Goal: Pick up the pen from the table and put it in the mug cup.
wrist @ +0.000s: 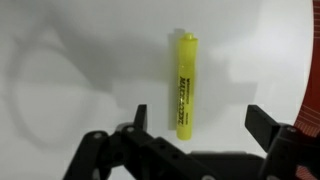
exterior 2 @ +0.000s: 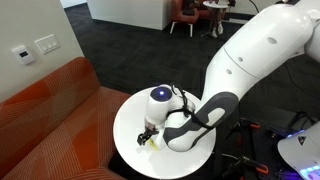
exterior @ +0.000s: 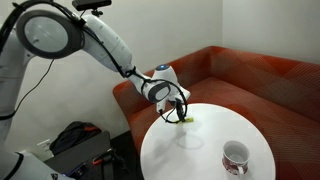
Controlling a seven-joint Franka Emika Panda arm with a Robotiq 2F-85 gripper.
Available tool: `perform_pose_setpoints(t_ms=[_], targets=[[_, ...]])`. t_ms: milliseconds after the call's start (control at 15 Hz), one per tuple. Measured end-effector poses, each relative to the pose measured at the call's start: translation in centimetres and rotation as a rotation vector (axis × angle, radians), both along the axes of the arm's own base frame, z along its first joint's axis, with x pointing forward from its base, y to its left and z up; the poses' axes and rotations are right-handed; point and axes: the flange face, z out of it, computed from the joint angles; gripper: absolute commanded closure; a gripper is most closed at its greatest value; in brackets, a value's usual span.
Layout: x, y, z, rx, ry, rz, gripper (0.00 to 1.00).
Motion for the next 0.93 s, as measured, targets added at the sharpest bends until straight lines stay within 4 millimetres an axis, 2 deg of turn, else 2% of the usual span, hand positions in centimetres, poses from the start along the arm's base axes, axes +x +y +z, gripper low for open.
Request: perform_pose_setpoints(t_ms=[200, 267, 333, 400, 933], targets=[[1.1, 0.1, -1.0, 0.007, -0.007, -0.015, 0.0], [1.3, 0.1, -1.3, 0.009, -0.008, -0.02, 0.08], [1.5, 0.1, -1.7, 0.011, -0.007, -0.025, 0.24], [1.6, 0.1, -2.0, 0.013, -0.007, -0.029, 0.34], [2.1, 0.0, -3.2, 0.018, -0.005, -0.044, 0.97]])
